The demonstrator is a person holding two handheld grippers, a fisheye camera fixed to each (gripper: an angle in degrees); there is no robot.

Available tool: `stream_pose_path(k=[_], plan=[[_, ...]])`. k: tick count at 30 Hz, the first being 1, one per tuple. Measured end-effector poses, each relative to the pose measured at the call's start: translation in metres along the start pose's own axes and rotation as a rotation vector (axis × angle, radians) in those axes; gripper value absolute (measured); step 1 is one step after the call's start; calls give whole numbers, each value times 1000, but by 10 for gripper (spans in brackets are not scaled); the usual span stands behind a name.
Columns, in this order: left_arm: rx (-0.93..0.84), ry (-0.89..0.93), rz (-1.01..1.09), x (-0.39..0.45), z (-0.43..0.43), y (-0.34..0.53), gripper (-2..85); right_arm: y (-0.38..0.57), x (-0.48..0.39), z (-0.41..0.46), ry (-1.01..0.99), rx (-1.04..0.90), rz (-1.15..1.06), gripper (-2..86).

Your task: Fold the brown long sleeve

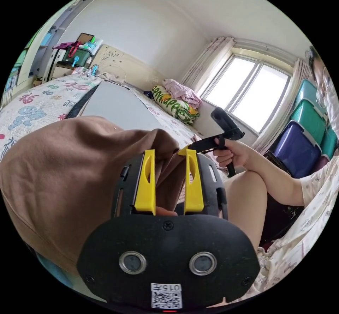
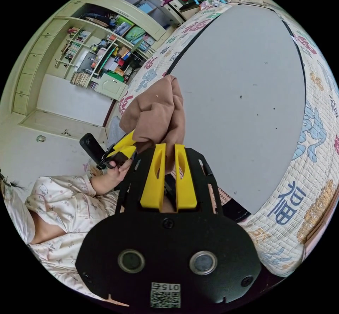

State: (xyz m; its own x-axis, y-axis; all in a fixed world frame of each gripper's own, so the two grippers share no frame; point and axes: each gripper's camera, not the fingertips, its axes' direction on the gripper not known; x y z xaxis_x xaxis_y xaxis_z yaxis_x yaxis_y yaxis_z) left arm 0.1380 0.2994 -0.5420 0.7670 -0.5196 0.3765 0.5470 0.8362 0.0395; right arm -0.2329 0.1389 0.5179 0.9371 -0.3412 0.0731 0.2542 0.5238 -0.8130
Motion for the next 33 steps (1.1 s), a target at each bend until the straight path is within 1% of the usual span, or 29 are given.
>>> stream_pose_path(k=[2, 5, 8, 10, 12, 15, 17, 18, 20, 21, 23, 26, 28, 30, 32, 33], plan=[[-17, -94, -28, 10, 37, 1, 134, 3, -7, -1, 6, -3, 2, 52], [-59, -183, -68, 18, 90, 8, 124, 9, -15, 1, 9, -9, 9, 52], [-46, -175, -123, 8, 118, 20, 67, 13, -23, 5, 19, -42, 28, 49], [-13, -171, -89, 9, 122, 24, 46, 17, -29, 6, 45, -43, 31, 44], [29, -213, -36, 13, 115, 23, 37, 22, -39, 4, 77, -28, 20, 38], [151, -303, 18, 13, 75, 11, 27, 34, -62, -1, 164, 32, -4, 30], [238, -367, 31, 11, 27, -3, 23, 49, -82, -13, 217, 122, -28, 26], [250, -378, 29, 11, 14, -7, 22, 54, -86, -18, 215, 156, -34, 25], [318, -429, 38, 19, -40, -17, 19, 75, -97, -40, 144, 306, -19, 22], [336, -443, 50, 23, -54, -18, 19, 80, -99, -45, 134, 338, -16, 22], [426, -487, 102, 43, -102, -17, 17, 101, -117, -63, 166, 443, -20, 20], [526, -541, 148, 69, -144, -10, 16, 130, -145, -95, 222, 576, -48, 18], [567, -554, 163, 79, -155, -2, 15, 152, -163, -122, 230, 660, -68, 17], [612, -521, 182, 89, -159, 9, 15, 177, -182, -152, 251, 747, -94, 18], [645, -426, 230, 102, -154, 20, 14, 210, -214, -187, 324, 850, -138, 18], [649, -406, 236, 105, -150, 21, 14, 218, -222, -195, 345, 871, -149, 18]])
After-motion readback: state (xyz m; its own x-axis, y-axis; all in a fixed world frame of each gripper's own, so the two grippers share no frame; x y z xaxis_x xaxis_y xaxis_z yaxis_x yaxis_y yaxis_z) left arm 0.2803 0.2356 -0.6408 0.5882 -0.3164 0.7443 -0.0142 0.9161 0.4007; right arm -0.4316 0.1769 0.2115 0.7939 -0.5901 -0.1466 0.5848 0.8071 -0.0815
